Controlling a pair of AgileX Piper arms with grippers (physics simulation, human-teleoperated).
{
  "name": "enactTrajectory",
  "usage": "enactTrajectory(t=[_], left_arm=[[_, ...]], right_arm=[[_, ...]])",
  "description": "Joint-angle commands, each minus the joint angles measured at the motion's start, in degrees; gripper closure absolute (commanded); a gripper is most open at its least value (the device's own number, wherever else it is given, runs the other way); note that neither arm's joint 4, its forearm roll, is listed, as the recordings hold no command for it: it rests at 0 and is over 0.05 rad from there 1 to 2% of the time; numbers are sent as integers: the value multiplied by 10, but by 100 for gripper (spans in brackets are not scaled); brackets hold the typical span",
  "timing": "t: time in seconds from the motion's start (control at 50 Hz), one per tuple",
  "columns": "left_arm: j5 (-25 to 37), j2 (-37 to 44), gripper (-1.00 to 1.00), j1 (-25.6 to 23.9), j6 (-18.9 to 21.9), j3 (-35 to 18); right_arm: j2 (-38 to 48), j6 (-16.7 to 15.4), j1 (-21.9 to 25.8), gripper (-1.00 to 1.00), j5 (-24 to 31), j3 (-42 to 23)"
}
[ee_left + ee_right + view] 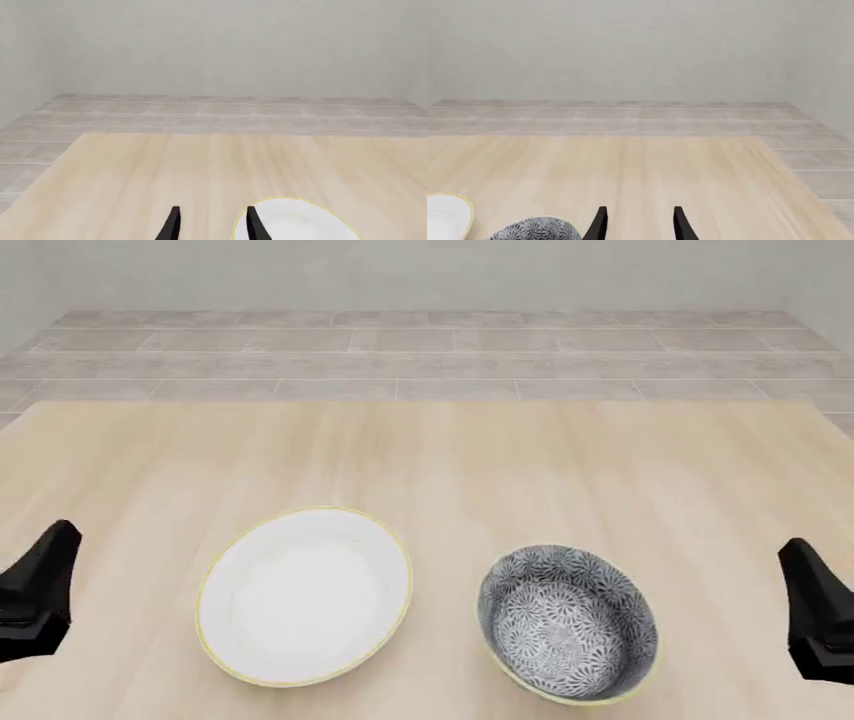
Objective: Put the bowl on the plate.
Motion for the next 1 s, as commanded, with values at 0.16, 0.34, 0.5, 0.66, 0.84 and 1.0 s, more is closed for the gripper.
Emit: enactTrajectory(t=[0.16, 0.34, 0.5, 0.66, 0.84, 1.0], left_arm=[[61, -100, -100, 10, 7, 16], [59, -101, -100, 9, 8, 16], [60, -100, -100, 6, 14, 16], [60, -100, -100, 6, 15, 16], [59, -101, -100, 6, 15, 16], [60, -100, -100, 3, 15, 16]], right_arm=[[-26, 3, -8, -100, 28, -12], [-26, 3, -5, -100, 39, -33], [-26, -2, 3, -100, 41, -36], [-26, -7, 26, -100, 41, -31], [-26, -28, 51, -100, 38, 0], [-26, -37, 69, -100, 60, 1]])
